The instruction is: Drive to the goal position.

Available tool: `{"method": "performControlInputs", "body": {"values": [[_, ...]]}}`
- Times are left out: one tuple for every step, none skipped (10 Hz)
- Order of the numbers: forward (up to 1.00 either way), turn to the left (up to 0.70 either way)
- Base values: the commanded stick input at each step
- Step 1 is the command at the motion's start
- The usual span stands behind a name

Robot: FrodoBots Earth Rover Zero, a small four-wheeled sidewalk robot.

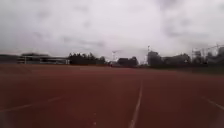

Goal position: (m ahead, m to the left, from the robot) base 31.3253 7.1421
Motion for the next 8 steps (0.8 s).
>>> {"method": "performControlInputs", "body": {"values": [[0.50, 0.00], [0.50, 0.00], [0.50, 0.00], [0.50, 0.00], [0.50, 0.00], [0.50, 0.00], [0.50, 0.00], [0.50, -0.35]]}}
